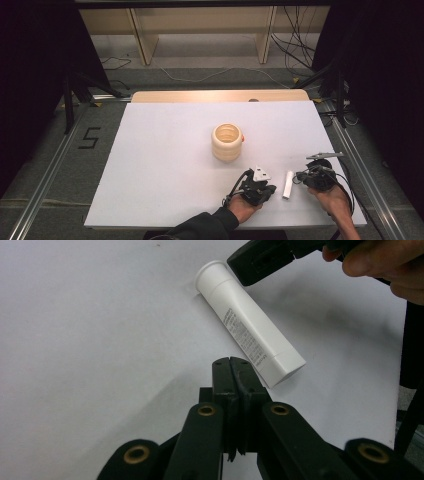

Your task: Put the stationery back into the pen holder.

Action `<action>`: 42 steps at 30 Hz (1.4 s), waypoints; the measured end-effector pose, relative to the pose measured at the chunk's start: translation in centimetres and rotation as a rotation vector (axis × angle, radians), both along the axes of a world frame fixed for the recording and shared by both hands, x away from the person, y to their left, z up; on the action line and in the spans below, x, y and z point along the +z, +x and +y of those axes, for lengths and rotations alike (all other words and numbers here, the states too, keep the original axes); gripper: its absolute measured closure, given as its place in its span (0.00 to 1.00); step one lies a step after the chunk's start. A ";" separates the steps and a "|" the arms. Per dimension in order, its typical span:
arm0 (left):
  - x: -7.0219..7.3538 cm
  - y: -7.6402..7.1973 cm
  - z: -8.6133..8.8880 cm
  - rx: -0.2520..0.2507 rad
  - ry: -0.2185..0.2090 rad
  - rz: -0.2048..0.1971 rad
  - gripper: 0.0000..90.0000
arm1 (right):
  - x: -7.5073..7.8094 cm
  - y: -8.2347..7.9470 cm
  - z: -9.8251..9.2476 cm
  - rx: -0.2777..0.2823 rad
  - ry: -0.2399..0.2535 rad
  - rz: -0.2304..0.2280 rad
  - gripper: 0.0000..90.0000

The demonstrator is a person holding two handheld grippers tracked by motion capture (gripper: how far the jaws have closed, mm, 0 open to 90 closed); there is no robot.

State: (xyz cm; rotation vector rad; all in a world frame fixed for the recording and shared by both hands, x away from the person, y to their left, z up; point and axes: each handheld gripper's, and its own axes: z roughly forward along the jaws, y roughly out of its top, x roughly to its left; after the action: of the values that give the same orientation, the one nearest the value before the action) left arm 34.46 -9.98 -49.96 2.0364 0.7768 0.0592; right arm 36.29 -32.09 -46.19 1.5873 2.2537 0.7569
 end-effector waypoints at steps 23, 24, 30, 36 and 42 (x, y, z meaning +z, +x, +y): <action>0.0 -0.4 -2.6 -0.037 0.025 0.030 0.99 | -0.2 0.7 0.7 0.023 0.025 0.016 1.00; 0.0 -0.5 -2.7 -0.039 0.026 0.031 0.99 | -0.2 0.7 0.8 0.025 0.027 0.017 1.00; 0.0 -0.6 -3.2 -0.049 0.030 0.034 0.99 | -0.2 1.0 1.3 0.044 0.025 0.023 1.00; 0.1 -0.6 -3.2 -0.051 0.030 0.037 0.99 | -0.2 1.1 1.6 0.048 0.014 0.024 1.00; 0.4 -0.7 -2.4 -0.040 0.017 0.036 0.99 | 0.0 1.1 1.5 0.039 0.005 0.013 1.00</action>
State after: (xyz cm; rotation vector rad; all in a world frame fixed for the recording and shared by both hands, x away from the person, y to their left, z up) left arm 33.79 -12.41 -49.56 2.0737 0.7598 0.0059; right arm 37.36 -30.59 -46.15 1.5593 2.3004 0.7647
